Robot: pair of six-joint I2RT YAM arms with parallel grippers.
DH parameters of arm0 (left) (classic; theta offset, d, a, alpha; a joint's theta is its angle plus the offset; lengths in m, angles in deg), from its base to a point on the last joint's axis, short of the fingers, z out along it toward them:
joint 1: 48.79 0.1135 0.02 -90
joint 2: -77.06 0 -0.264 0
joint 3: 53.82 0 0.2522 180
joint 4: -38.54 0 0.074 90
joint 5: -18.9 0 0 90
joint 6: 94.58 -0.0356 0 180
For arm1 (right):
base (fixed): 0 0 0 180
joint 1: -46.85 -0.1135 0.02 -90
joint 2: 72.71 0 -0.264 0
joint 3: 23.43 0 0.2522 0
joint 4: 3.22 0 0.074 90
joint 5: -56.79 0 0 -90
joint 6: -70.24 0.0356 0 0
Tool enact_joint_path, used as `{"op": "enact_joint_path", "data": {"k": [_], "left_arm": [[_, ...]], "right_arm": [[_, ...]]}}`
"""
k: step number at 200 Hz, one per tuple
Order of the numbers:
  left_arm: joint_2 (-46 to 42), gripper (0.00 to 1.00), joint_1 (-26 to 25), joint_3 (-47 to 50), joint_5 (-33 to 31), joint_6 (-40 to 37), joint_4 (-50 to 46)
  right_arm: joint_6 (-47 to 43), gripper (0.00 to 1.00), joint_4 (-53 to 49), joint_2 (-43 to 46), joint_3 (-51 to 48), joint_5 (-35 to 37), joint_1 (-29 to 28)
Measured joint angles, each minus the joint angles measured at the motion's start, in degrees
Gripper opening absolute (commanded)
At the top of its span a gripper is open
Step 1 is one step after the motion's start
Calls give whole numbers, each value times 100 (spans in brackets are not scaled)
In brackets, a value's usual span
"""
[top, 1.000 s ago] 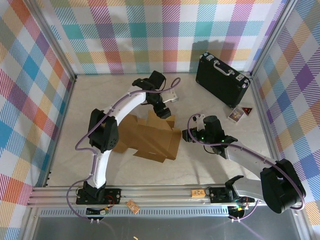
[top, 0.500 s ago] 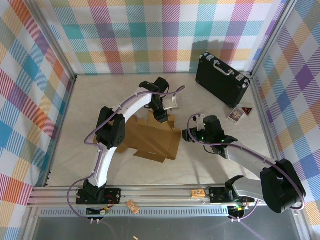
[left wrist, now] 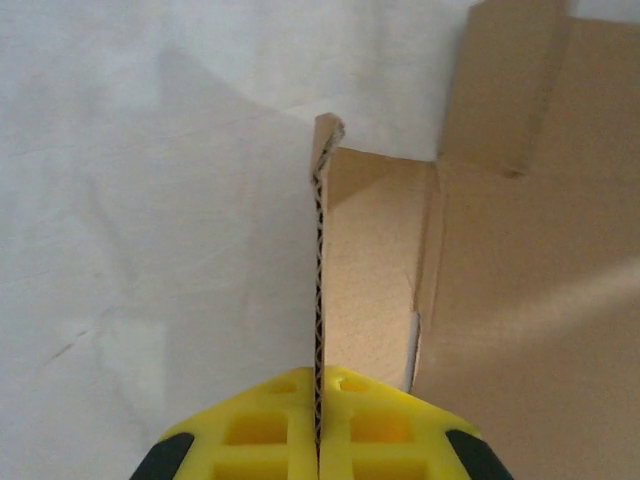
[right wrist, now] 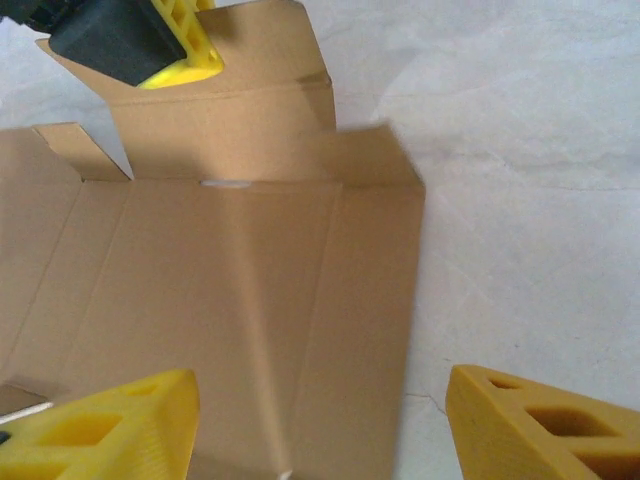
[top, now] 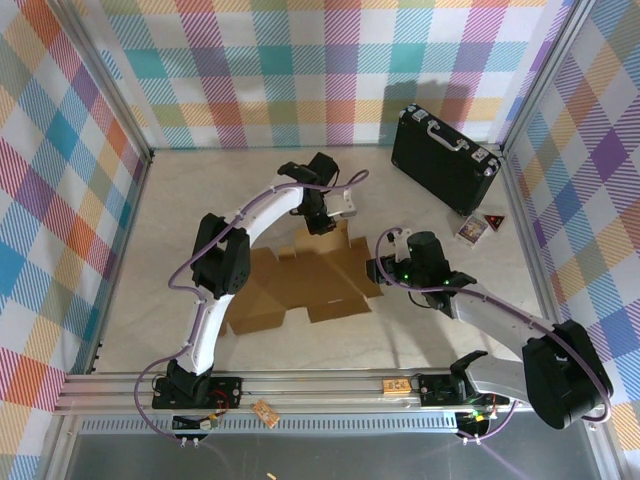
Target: Fold the paper box
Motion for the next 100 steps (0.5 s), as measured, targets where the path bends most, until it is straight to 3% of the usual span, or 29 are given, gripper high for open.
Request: {"op": "enact_joint_path", "data": {"k": [46,100], "left_arm": [[-1016,0,223,761,-616,1220,1220],[-2938,0,870,2712,-767,3759,2944]], "right_arm": [[85,73,59,608,-98,223,0],[131,78,107,909,-264,348,0]]}}
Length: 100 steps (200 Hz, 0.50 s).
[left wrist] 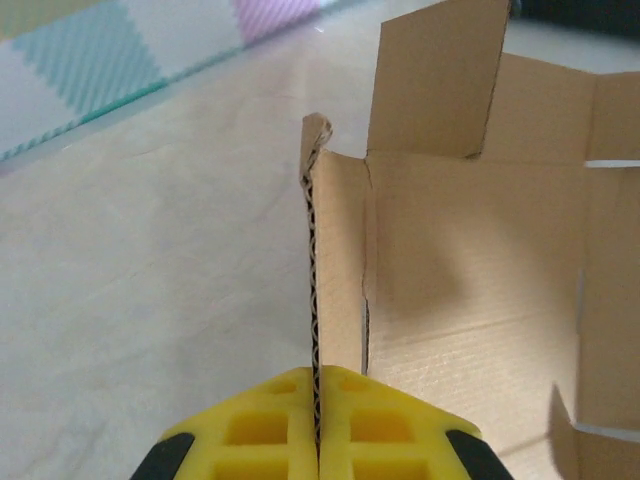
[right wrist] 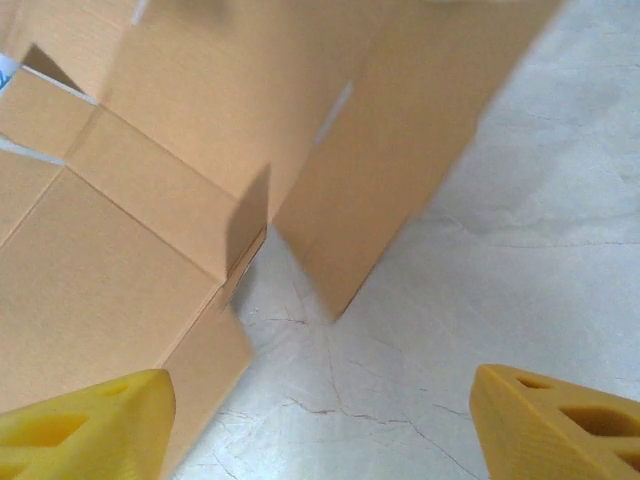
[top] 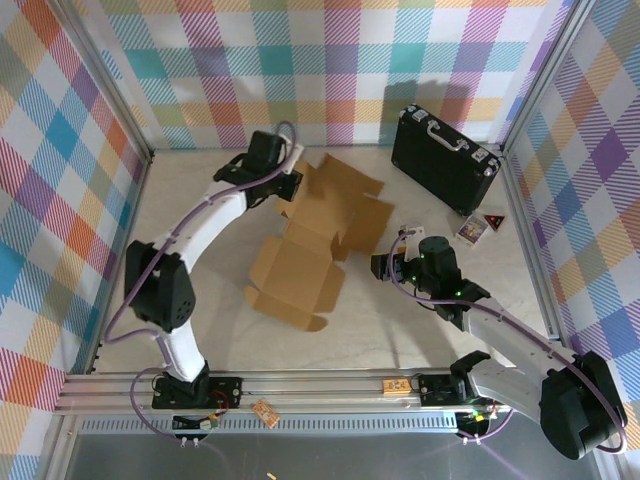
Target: Fold the paper box
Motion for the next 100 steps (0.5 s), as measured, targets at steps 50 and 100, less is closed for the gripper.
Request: {"op": "enact_joint_path", "data": {"k": [50,100], "left_arm": [[-1585,0,59,2120,-96,1443,984],[-2894,0,59,3862,-184,2022,2330]], "right_arm": [[105,80,-205,-24,166,-2,81],[-46,79,-990,-662,1965,-590,350]]}}
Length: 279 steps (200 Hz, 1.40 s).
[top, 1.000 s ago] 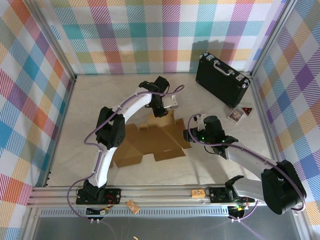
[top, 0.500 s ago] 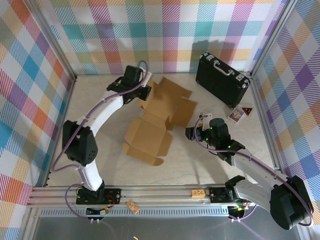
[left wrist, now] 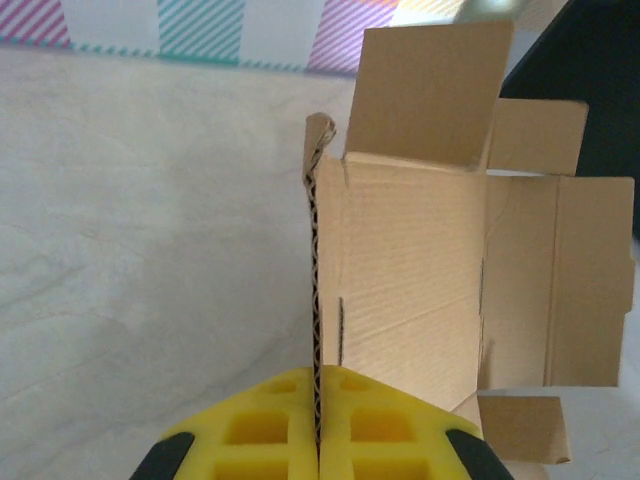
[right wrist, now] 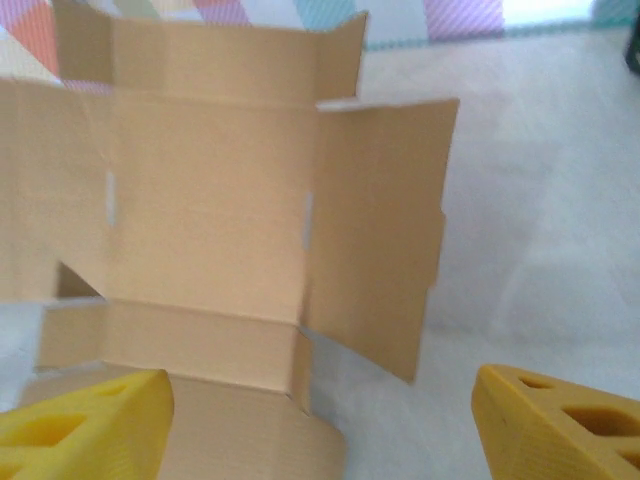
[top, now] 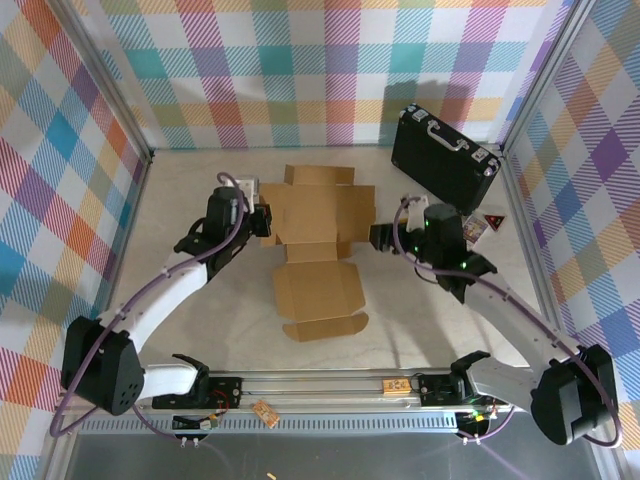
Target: Fold the paper box
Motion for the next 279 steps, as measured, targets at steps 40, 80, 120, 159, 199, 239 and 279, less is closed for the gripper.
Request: {"op": "enact_joint_path", "data": {"k": [40,80,120,159,199,239,279], "left_arm": [[-42,0,0,214,310,-52,885],[-44,0,-4,402,754,-437,1362],[-59,0,-76,691,1305,-1123,1587],[-232,0,-127,990,1731,-1644,1751],[-236,0,-179,1003,1980,-1969,1803],[-350,0,-179,1187,2022,-2151,1928],[-385,0,-179,1196,2068,-2264,1939]], "right_arm": [[-1285,78,-1012,-1257,2103,-1381,63],[-3167,80,-2406,-2190,3797,-2004,63],[-4782,67,-3720,-2940,5357,-1899,63],[-5908,68,-4312,-3239,5567,-1860,63],[-6627,67,-4538,-3545,5569,-1746,63],[-6850,62,-4647,-3834,5569,-1722,129],[-7003,50,-4658,-3851,5484,-1749,190]]}}
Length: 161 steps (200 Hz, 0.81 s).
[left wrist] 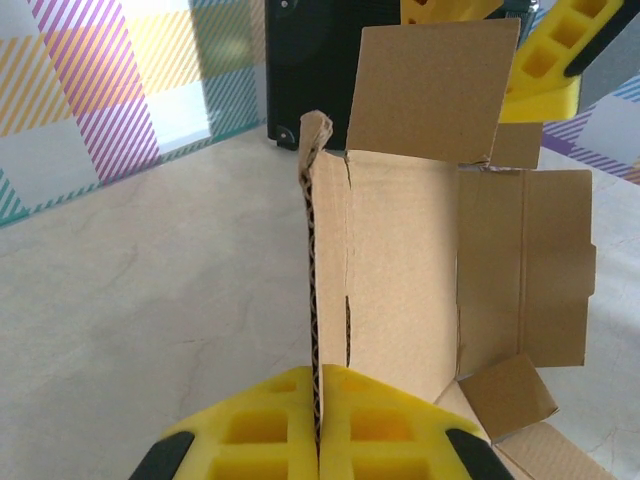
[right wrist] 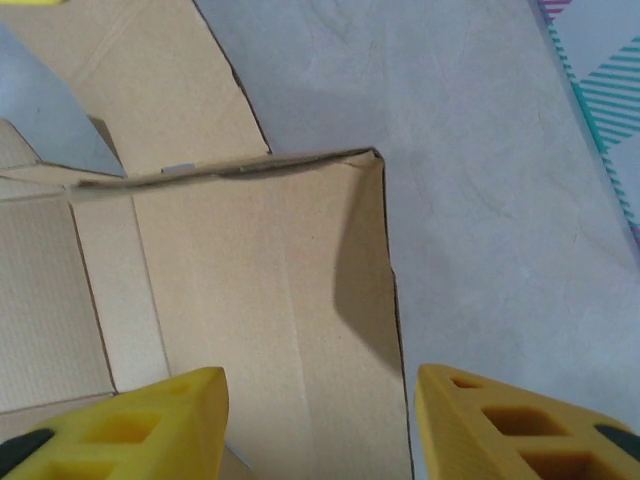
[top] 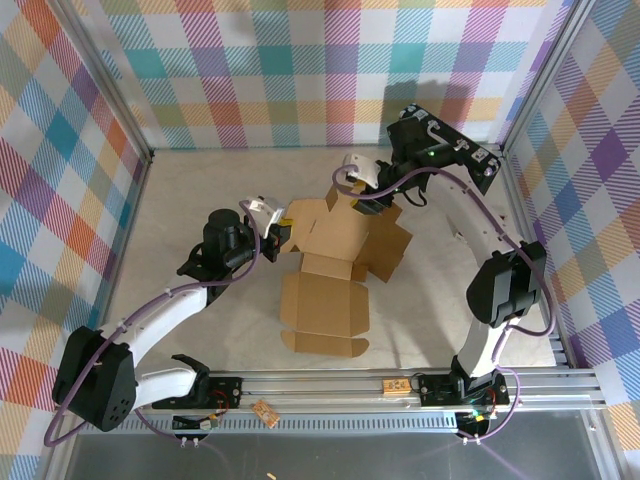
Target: Fold the paper box
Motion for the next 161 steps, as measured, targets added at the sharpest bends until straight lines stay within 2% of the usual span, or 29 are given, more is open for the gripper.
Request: {"op": "enact_joint_path", "data": {"k": [26,46,72,111,126,134,151,161], "left_arm": [[-13,0,0,11,35,-61,-20],[-13,0,-9,31,33,-81,-31],[-13,0,-9,31,31,-81,-31],[-2,0,-9,28,4,-68,-24],[11,0,-9,11,-22,-33,-4],[13,10,-9,7,-46,-4,-2],[20,46,-9,-2,-68,76,-9],[22,59,-9,-2,-96,160,-11]], "right_arm": [[-61,45,96,22,-407,2,24],[-72,35,111,22,-535,15,24],[-59,30,212,57,-592,24,24],[-22,0,431,330,-859,85,22],[-35,0,529,474,-988,212,11],[-20,0,595,544,-1071,271,-20],[-15,0,802,673,-1266,413,-127],[-15,0,916,726,-1362,520,-184]]}}
